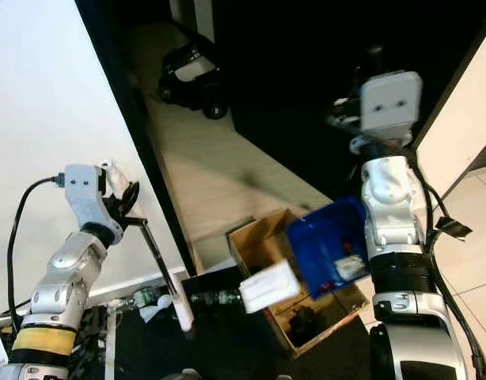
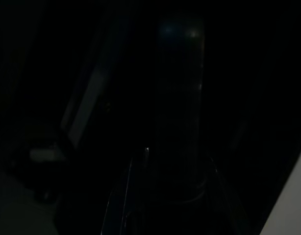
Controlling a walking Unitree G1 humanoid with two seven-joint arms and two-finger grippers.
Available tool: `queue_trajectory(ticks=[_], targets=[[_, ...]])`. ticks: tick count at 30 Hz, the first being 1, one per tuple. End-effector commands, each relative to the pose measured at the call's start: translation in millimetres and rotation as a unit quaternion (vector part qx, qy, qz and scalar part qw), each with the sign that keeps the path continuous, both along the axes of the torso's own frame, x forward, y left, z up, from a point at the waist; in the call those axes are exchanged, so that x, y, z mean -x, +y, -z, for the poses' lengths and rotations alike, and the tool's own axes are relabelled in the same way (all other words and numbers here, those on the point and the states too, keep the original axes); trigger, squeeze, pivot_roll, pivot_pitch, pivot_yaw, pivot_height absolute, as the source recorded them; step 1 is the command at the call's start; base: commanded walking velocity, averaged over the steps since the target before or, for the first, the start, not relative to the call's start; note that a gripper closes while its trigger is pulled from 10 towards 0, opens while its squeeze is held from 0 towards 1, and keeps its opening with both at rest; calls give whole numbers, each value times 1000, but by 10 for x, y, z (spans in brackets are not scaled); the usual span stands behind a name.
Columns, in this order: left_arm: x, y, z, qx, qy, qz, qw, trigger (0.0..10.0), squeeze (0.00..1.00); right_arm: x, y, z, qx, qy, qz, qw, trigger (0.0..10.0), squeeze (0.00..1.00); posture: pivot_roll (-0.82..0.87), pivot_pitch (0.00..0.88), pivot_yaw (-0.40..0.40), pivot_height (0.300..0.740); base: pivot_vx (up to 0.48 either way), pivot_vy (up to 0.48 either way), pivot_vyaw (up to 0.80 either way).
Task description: Sweep floor
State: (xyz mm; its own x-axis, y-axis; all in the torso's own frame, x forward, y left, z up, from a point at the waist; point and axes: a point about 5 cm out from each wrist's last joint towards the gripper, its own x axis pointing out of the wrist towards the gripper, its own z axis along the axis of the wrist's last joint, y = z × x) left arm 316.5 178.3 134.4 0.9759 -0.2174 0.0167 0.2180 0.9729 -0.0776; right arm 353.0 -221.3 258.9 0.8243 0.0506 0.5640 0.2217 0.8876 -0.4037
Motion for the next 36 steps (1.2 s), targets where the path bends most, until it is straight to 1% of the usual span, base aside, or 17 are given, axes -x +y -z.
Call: queue_trajectory(ticks=[1,3,5,7,8,13,15,17,18,21,23,26,28,30,34,35,36], targets=[[23,83,-71,-14,-16,-8,1000,10000,0,17,81,-70,28,-29,-13,999,10000,0,102,102,63,740,0,0,0],[35,83,-59,-13,-13,-8,1000,10000,0,13,147,56,58,-16,-18,998,10000,0,102,104,64,740,0,0,0],[35,83,-59,-13,-13,-8,1000,10000,0,13,147,56,58,-16,-18,998,10000,0,102,104,64,740,0,0,0],[42,80,-58,-13,-12,-7,1000,10000,0,8,190,124,73,-13,-24,997,10000,0,99,108,66,740,0,0,0],[43,75,-60,-12,-12,-5,1000,10000,0,11,240,157,95,-15,-32,995,10000,0,98,109,68,740,0,0,0],[39,62,-63,-11,-12,-3,1000,10000,0,8,301,204,124,-17,-38,991,10000,0,93,111,68,740,0,0,0],[33,56,-66,-10,-12,-3,1000,10000,0,11,376,252,138,-15,-54,989,10000,0,90,112,68,740,0,0,0],[29,48,-65,-8,-12,-2,1000,10000,0,24,522,349,150,-5,-83,985,10000,0,85,110,68,740,0,0,0],[29,48,-65,-8,-12,-2,1000,10000,0,24,522,349,150,-5,-83,985,10000,0,85,110,68,740,0,0,0],[34,16,-55,-6,-11,-1,1000,10000,0,102,821,606,177,17,-144,974,10000,0,91,112,59,740,0,0,0],[37,8,-52,-5,-11,0,1000,10000,0,126,881,667,186,20,-155,970,10000,0,91,112,59,740,0,0,0],[49,0,-50,-3,-11,-1,1000,10000,0,125,894,690,178,20,-153,972,10000,0,96,116,54,740,0,0,0],[64,4,-42,-3,-10,-3,1000,10000,0,87,815,623,164,12,-131,978,10000,0,98,117,53,740,0,0,0],[64,4,-42,-3,-10,-3,1000,10000,0,87,815,623,164,12,-131,978,10000,0,98,117,53,740,0,0,0],[77,14,-28,-5,-7,-4,1000,10000,0,29,480,333,117,-17,-68,991,10000,0,94,117,55,740,0,0,0],[77,14,-28,-5,-7,-4,1000,10000,0,29,480,333,117,-17,-68,991,10000,0,94,117,55,740,0,0,0],[77,16,-23,-6,-5,-4,1000,10000,0,24,384,256,91,-23,-52,994,10000,0,91,118,56,740,0,0,0]])
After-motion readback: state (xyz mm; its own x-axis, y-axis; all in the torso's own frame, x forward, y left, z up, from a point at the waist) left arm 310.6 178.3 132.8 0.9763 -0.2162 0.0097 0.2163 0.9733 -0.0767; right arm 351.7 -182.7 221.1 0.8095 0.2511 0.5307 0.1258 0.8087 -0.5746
